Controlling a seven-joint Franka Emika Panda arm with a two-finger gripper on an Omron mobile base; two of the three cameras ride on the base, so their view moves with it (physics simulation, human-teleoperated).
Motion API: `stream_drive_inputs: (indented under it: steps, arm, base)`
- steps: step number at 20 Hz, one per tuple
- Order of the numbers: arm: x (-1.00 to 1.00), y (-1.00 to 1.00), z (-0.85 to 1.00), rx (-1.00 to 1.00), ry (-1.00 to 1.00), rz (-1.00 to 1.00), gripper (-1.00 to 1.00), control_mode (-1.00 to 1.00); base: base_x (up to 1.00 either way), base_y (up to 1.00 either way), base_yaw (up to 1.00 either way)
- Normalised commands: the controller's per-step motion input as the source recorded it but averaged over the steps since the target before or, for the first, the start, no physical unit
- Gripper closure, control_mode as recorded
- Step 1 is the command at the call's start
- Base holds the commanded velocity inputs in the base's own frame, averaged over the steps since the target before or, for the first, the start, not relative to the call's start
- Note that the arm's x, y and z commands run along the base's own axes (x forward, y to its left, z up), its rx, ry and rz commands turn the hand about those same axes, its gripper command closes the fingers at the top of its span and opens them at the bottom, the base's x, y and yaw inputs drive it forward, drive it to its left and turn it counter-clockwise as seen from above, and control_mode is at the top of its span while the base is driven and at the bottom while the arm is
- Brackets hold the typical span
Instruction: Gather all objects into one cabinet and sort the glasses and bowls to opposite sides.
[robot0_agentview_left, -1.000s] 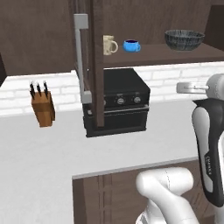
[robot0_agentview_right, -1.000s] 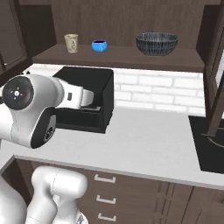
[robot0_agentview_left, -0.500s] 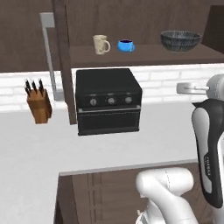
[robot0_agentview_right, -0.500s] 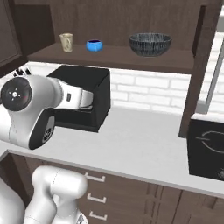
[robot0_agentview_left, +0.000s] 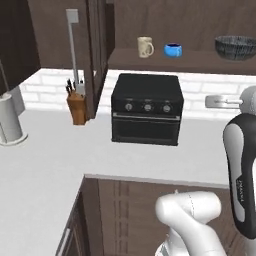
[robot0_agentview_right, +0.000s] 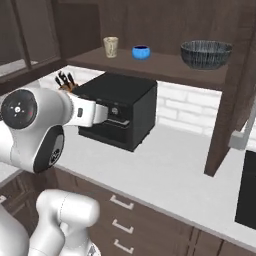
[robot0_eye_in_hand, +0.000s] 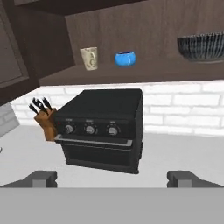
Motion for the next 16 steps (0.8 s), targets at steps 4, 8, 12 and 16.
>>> stream_drive_inputs:
  steps: [4, 8, 12, 16]
  arm:
    - [0.0, 0.0, 0.0, 0.0, 0.0, 0.0, -1.0, 1.0]
    - [0.0, 0.0, 0.0, 0.0, 0.0, 0.0, -1.0, 1.0]
    - [0.0, 0.0, 0.0, 0.0, 0.0, 0.0, -1.0, 1.0]
    - [0.0, 0.0, 0.0, 0.0, 0.0, 0.0, -1.0, 1.0]
  base:
    - [-0.32, -0.02, 0.53]
    - [-0.32, -0.04, 0.46]
    - [-0.39, 0.0, 0.57]
    - [-0.46, 0.08, 0.6]
